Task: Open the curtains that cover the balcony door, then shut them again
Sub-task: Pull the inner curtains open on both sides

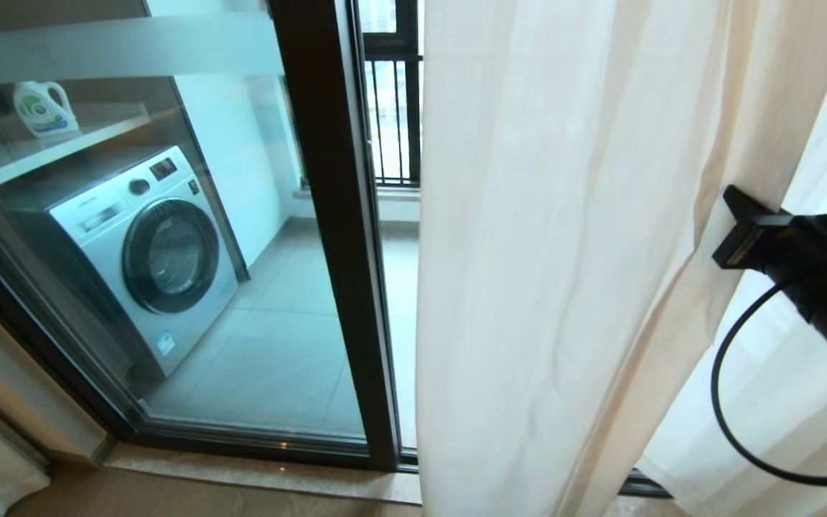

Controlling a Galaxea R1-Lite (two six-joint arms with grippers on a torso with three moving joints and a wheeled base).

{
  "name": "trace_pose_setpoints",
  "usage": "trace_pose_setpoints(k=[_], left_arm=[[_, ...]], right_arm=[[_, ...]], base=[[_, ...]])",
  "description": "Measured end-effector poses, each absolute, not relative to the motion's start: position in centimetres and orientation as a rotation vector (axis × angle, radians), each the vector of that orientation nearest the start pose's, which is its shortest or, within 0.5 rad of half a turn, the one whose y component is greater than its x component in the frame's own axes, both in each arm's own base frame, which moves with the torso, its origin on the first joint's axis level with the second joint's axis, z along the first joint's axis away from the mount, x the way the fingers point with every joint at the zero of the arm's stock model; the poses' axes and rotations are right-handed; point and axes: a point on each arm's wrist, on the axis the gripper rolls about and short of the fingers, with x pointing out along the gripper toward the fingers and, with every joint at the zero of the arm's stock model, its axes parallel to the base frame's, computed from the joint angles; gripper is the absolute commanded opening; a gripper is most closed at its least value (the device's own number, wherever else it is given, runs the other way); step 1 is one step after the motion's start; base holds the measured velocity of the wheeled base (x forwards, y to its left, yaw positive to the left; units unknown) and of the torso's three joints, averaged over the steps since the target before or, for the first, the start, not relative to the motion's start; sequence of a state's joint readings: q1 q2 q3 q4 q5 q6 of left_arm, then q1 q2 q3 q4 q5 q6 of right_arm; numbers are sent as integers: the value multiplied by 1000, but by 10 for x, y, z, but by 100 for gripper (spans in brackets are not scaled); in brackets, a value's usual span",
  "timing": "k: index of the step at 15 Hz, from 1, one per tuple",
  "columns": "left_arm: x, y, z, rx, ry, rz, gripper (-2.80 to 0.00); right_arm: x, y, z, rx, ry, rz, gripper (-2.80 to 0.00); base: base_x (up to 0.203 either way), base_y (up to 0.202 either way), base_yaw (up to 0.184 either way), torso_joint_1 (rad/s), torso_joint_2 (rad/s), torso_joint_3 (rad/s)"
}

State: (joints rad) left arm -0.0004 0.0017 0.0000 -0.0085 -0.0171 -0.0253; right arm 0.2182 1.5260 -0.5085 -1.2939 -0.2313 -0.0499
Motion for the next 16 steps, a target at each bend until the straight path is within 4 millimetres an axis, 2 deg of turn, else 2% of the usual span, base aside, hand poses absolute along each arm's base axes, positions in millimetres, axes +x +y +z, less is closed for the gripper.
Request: trace_pose_setpoints(k=[16], left_arm=[[-23,0,76,-26,-6,-17,-280]], right_arm=[[236,45,218,12,-274,-29,-280]], base=[[0,-190,0,1,2,3]])
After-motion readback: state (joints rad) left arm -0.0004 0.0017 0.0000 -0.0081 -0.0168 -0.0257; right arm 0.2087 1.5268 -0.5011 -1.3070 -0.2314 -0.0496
